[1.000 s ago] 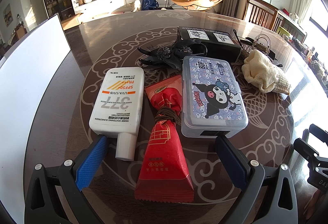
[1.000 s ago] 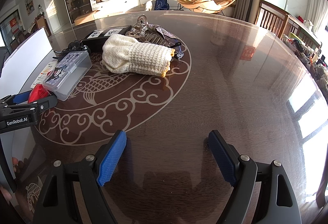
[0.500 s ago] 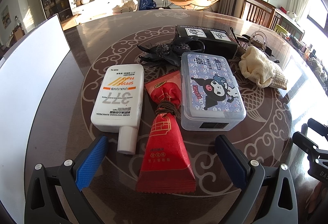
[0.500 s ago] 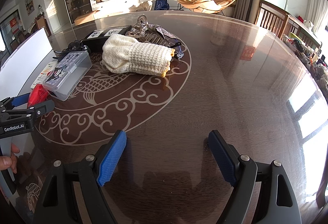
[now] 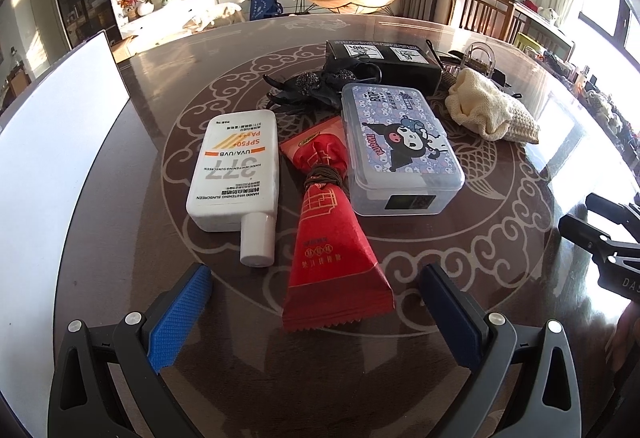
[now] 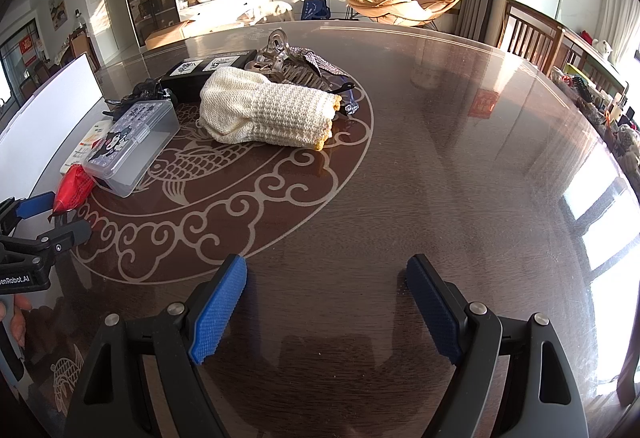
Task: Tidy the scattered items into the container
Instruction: 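Move the left tool toward the white sunscreen tube while the right tool approaches the red pouch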
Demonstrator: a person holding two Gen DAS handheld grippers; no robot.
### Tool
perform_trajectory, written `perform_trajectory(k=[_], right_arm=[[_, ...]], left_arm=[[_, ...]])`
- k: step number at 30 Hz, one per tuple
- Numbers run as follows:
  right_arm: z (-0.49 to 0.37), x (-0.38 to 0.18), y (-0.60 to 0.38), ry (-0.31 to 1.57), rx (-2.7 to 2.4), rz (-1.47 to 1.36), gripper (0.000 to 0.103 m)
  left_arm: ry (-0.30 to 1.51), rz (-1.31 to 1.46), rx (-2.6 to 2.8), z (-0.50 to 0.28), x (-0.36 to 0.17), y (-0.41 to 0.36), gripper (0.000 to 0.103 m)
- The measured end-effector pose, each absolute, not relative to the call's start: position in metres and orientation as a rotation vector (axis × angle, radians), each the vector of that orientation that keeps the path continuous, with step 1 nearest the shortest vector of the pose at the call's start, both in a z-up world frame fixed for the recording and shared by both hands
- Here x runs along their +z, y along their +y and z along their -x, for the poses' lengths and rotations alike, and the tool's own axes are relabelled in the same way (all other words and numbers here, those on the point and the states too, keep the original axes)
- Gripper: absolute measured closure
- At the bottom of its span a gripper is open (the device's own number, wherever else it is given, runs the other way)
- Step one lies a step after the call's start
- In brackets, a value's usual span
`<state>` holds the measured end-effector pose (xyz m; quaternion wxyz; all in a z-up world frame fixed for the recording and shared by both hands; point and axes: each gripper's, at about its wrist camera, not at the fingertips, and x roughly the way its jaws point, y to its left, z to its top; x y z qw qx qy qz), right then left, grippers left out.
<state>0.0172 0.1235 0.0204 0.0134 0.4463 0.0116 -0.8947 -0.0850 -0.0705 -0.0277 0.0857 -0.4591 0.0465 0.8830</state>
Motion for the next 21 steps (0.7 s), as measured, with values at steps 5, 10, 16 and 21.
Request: perform_trajectory(k=[5, 10, 16, 21], right_arm=[[-0.017, 0.021, 0.124, 0.036, -2.787, -1.391, 0.02], [-0.017, 0.02, 0.123, 0.036, -2.788, -1.391, 0.02], [-0.018, 0.021, 0.123, 0.036, -2.788, -1.391, 0.02], [-0.017, 0.02, 0.123, 0.036, -2.788, -1.391, 0.02]], left_arm=[[0.151, 1.367, 2.614, 0.088, -0.027, -0.078, 0.0], [0.149, 1.384, 2.613, 0.095, -0.027, -0.085, 0.0], [0.122, 1.434, 2.629, 0.109, -0.025, -0.101, 0.0], [0.02, 1.421, 2.641, 0.092, -0.022, -0.122, 0.0]])
